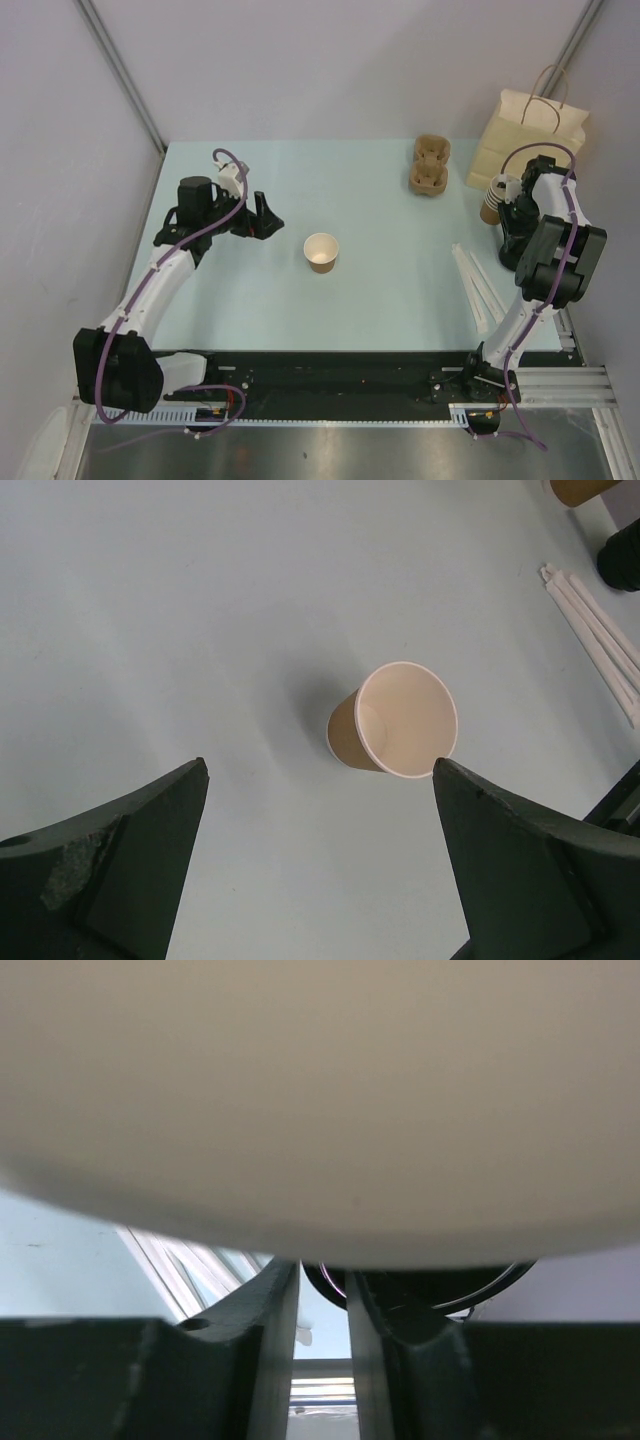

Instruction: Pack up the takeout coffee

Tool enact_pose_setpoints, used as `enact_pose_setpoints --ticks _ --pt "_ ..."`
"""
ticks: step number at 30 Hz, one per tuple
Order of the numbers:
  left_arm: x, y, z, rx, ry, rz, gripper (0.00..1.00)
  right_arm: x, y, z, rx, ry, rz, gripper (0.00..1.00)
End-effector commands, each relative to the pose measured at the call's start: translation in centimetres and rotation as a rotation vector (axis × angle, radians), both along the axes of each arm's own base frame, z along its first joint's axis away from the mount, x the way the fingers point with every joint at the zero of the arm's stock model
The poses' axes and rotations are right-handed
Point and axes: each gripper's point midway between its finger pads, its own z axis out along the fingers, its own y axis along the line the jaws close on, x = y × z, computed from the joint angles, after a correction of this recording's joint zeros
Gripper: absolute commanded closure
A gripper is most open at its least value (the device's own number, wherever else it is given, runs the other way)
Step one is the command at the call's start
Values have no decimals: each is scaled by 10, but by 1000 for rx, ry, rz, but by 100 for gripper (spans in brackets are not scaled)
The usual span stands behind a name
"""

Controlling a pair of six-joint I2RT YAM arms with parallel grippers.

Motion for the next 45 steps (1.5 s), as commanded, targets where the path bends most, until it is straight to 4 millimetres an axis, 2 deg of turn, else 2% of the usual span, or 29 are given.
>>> enact_pose_setpoints --ticks 1,3,8,14,23,29,34,38,45 --pt "2 -6 3 -24 -12 -12 1 7 -2 4 -21 -15 16 73" --pt "2 -6 4 -28 -13 -13 1 6 -2 5 -23 -12 14 73" --pt "2 -7 5 -32 -11 -15 1 5 -2 11 -24 -25 11 83" --pt "3 -10 6 -52 -6 -21 0 -1 -7 25 -35 -45 -5 100" --pt "4 -12 10 -58 -19 -29 0 -4 -15 55 -49 -107 -29 100" --pt "4 -12 11 -62 -26 -35 1 -5 -18 63 -58 -126 -36 100" --pt "3 -12 12 -58 -30 -36 1 1 -11 59 -21 -132 -33 100" --pt "0 -10 13 -48 -36 -35 1 5 -6 47 -8 -107 -17 100" --pt "-5 -7 9 -31 -30 -26 1 5 -9 30 -10 -64 -15 100"
